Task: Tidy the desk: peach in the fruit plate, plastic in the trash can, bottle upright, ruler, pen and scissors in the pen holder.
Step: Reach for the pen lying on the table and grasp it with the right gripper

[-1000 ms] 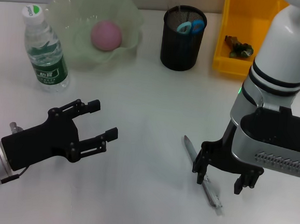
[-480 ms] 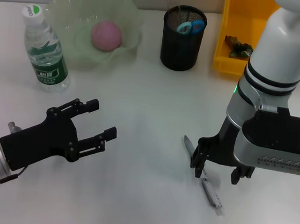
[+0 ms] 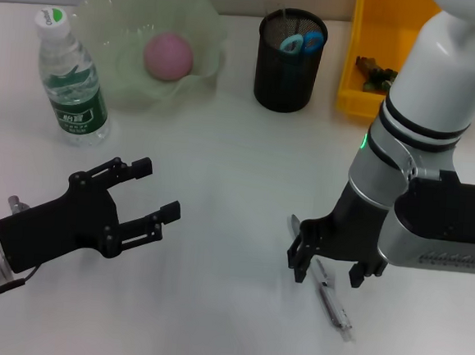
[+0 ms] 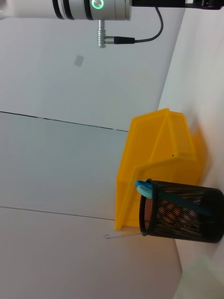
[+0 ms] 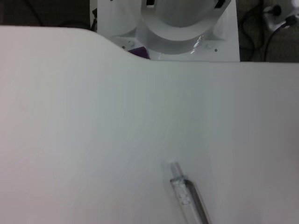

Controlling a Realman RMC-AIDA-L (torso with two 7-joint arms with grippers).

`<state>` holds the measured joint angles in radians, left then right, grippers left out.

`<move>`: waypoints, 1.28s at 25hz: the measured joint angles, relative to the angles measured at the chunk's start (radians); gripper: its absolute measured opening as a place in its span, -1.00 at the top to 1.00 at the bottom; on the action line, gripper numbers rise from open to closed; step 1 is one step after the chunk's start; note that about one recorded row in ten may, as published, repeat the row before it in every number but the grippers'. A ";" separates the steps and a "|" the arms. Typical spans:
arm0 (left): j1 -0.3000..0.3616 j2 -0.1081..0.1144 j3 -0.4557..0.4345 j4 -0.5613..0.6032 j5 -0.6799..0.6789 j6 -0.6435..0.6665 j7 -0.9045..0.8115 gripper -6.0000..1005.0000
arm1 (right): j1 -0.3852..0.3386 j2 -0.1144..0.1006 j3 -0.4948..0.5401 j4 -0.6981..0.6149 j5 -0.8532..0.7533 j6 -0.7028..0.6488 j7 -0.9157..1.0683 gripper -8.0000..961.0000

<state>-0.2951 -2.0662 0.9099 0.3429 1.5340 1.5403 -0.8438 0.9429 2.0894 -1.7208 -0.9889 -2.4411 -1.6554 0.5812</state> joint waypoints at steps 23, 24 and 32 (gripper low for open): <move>0.004 0.000 -0.010 0.004 0.000 0.017 -0.004 -0.60 | 0.033 0.001 0.001 0.089 0.047 0.018 -0.081 -0.50; 0.004 0.000 -0.010 0.004 0.000 0.017 -0.004 -0.60 | 0.037 0.001 -0.001 0.099 0.045 0.019 -0.081 -0.50; 0.004 -0.002 -0.009 -0.003 0.000 0.017 -0.001 -0.60 | 0.044 0.001 -0.006 0.114 0.029 0.027 -0.080 -0.50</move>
<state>-0.2913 -2.0677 0.9005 0.3401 1.5339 1.5574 -0.8452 0.9865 2.0908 -1.7273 -0.8752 -2.4123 -1.6287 0.5014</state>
